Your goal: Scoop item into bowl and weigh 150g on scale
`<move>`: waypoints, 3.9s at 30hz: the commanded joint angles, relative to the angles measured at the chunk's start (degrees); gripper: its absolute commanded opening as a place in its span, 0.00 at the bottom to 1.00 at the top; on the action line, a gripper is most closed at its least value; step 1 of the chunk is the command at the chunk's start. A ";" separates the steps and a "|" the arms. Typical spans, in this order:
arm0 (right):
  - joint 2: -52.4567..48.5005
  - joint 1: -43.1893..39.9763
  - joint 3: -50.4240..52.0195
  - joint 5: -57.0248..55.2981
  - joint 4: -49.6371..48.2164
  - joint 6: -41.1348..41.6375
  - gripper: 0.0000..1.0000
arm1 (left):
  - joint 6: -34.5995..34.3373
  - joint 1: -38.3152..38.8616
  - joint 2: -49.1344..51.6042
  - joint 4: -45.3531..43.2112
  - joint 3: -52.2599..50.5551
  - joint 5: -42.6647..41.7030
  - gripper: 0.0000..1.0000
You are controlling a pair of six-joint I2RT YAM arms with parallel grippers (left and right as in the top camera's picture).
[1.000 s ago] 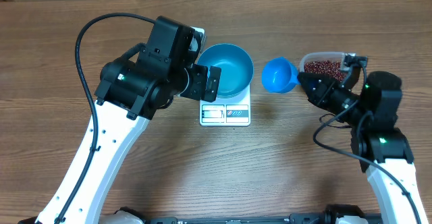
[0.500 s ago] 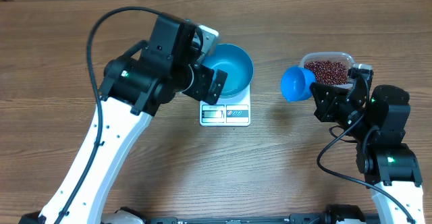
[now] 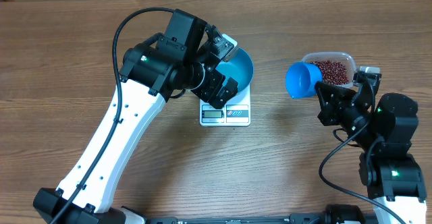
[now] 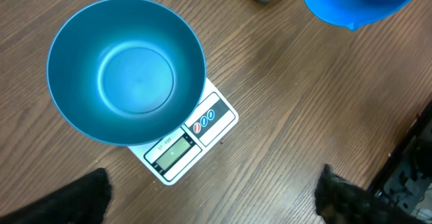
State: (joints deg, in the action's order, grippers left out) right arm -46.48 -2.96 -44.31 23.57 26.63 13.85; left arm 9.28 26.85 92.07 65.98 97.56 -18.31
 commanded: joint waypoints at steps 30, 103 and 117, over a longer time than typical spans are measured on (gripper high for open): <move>0.50 -0.22 -1.20 -2.56 1.27 -0.42 0.04 | 3.26 10.03 -6.03 -16.37 -16.94 3.85 0.04; -2.47 -0.22 -1.18 -2.56 1.42 -0.42 0.04 | -5.05 10.67 6.75 -62.03 -47.91 17.46 0.04; -2.47 -0.22 -1.18 -2.56 2.08 -0.44 0.04 | -5.66 10.67 7.91 -63.01 -47.91 17.44 0.04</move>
State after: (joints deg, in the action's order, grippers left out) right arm -49.04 -2.96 -44.31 21.58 29.08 13.69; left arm 3.55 37.15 98.91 3.40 49.74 -1.41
